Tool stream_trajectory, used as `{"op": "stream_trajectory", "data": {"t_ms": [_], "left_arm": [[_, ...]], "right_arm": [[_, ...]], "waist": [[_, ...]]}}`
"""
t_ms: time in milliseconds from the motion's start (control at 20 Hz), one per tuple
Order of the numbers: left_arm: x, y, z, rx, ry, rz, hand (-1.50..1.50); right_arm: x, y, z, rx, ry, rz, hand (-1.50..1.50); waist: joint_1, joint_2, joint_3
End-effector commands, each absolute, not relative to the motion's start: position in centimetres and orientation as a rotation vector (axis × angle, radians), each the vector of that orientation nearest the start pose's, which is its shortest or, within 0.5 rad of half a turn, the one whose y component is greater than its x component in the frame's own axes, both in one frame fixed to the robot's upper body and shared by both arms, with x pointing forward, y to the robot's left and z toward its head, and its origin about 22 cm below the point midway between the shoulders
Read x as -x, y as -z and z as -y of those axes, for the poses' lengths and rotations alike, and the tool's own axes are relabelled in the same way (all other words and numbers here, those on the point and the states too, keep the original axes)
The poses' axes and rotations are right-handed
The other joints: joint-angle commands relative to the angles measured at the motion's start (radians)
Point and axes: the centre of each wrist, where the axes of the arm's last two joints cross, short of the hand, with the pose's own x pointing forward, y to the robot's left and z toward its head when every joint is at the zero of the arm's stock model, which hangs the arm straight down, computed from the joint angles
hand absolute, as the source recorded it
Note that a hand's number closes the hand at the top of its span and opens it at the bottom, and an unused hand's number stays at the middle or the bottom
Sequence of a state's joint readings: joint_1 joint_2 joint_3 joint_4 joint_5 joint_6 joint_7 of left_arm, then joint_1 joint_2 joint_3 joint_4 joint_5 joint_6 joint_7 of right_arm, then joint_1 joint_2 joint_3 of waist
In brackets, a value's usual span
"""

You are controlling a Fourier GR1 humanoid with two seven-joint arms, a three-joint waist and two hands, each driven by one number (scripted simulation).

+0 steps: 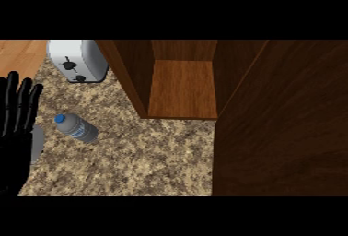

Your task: Pick up the bottled water, place it into the cabinet and close the cabinet

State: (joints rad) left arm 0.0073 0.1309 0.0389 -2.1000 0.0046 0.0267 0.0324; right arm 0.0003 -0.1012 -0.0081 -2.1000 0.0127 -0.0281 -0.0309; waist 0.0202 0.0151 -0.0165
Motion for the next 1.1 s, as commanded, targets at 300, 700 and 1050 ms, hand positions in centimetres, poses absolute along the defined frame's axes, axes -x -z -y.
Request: {"op": "stream_trajectory", "data": {"t_ms": [300,700,1050], "left_arm": [[-20.9,-11.1,-27.8,-0.358,-0.453,1.935,-1.5],[-18.4,-14.8,-26.5,-0.394,-0.532,1.921,-1.5],[-14.5,-18.4,-26.2,-0.405,-0.537,1.89,-1.5]], "right_arm": [[-17.7,-11.5,21.8,-0.229,-0.19,2.004,-1.5],[-12.3,-15.9,20.0,-0.293,-0.212,1.984,-1.5],[-9.7,-17.3,19.1,-0.314,-0.209,1.988,-1.5]], "waist": [[-0.004,-0.02,0.016],[-0.024,-0.019,0.016],[-0.025,-0.019,0.017]]}}
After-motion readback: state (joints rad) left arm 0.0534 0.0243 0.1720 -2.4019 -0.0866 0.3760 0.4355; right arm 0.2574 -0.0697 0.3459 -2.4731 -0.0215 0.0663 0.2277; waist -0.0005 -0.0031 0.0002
